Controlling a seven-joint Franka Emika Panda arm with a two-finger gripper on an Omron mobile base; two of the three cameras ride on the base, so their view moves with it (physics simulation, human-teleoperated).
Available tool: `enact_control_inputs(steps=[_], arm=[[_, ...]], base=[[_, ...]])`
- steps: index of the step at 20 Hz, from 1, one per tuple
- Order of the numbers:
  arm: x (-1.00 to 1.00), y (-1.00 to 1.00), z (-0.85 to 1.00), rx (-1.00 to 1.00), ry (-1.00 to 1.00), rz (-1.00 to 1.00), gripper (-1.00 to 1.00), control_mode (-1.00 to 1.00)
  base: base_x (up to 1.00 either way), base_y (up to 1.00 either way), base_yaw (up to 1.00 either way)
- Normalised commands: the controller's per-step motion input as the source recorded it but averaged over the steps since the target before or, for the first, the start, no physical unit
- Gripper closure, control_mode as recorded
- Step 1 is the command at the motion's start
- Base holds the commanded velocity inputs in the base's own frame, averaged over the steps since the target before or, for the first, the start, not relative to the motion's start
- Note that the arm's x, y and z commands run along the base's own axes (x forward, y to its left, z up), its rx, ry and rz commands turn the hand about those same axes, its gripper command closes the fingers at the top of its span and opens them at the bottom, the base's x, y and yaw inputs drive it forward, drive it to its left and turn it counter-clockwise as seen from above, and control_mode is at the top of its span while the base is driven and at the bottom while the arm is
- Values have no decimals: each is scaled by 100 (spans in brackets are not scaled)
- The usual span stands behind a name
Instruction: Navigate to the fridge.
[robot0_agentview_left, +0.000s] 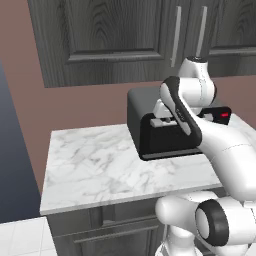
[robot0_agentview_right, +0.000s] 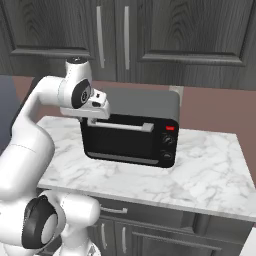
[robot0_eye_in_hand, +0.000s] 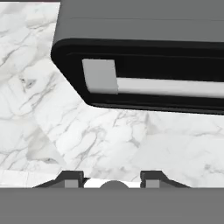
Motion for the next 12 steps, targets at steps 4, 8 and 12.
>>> enact_control_inputs(steps=[4,8,12], arm=[[-51,0,0,0,-1,0,-100,-100],[-100,1,0,-3,-12,0,-100,-100],[-100,1,0,-3,-14,0,-100,-100]], base=[[0,0,0],[0,0,0],[0,0,0]])
